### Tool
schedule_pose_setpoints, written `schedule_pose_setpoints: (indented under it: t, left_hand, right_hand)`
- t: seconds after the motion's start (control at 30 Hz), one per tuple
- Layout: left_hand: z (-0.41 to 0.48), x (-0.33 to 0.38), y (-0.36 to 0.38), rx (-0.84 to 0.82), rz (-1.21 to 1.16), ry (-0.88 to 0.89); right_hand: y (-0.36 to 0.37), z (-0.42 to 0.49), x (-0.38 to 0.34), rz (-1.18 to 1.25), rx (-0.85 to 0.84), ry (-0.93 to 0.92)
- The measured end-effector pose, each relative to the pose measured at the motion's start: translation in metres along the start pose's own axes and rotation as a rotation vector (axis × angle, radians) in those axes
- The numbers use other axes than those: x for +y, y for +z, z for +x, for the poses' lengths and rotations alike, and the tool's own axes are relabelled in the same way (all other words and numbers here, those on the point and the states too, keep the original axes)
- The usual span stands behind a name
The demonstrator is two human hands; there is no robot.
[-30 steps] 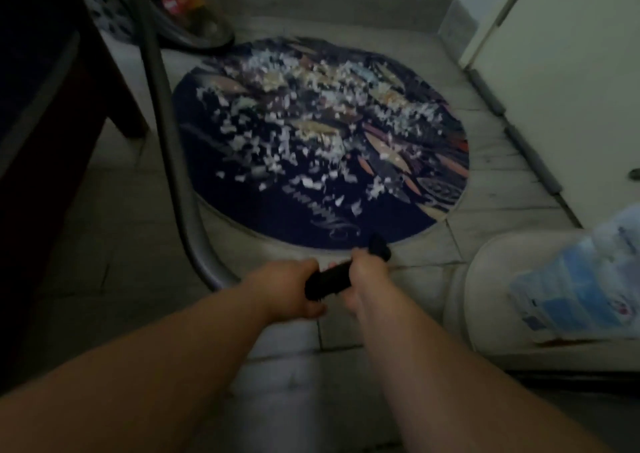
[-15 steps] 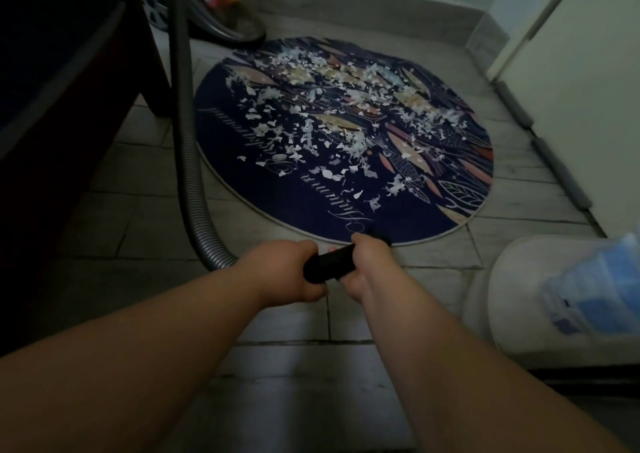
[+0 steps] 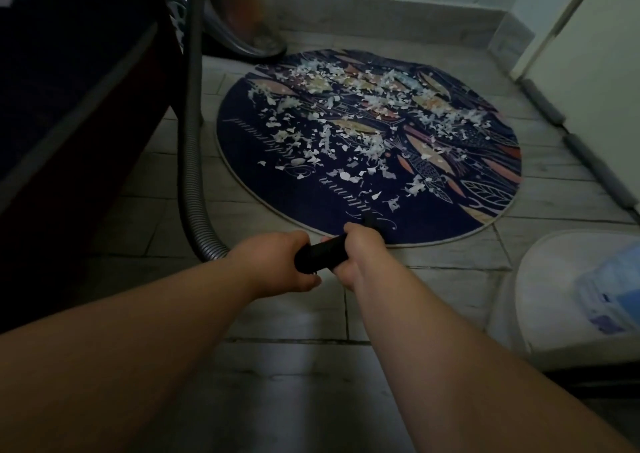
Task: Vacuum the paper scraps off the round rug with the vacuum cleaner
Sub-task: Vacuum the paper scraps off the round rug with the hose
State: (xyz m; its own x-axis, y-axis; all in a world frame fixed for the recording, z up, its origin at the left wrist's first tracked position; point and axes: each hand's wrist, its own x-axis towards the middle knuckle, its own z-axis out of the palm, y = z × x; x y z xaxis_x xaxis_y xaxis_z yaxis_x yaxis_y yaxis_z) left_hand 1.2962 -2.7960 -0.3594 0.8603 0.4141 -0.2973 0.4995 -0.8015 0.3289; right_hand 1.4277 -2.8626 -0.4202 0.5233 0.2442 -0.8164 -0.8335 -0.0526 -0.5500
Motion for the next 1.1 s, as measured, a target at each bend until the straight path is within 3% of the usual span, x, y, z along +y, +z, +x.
schedule_pose_setpoints:
  t: [0.7, 0.87, 1.1]
  left_hand:
    - [0.003, -0.019, -0.017, -0.008, 0.009, 0.038]
    - [0.009, -0.006, -0.016, 0.0, -0.092, 0.049]
    - [0.007, 0.04, -0.061, -0.095, -0.078, 0.041]
  right_hand:
    - [0.019, -0.034, 0.0, 0.094, 0.012, -0.051]
    - [0.016, -0.042, -0.01, 0.113, 0.065, -0.161]
    - [0.002, -0.089, -0.041, 0.143, 0.098, -0.122]
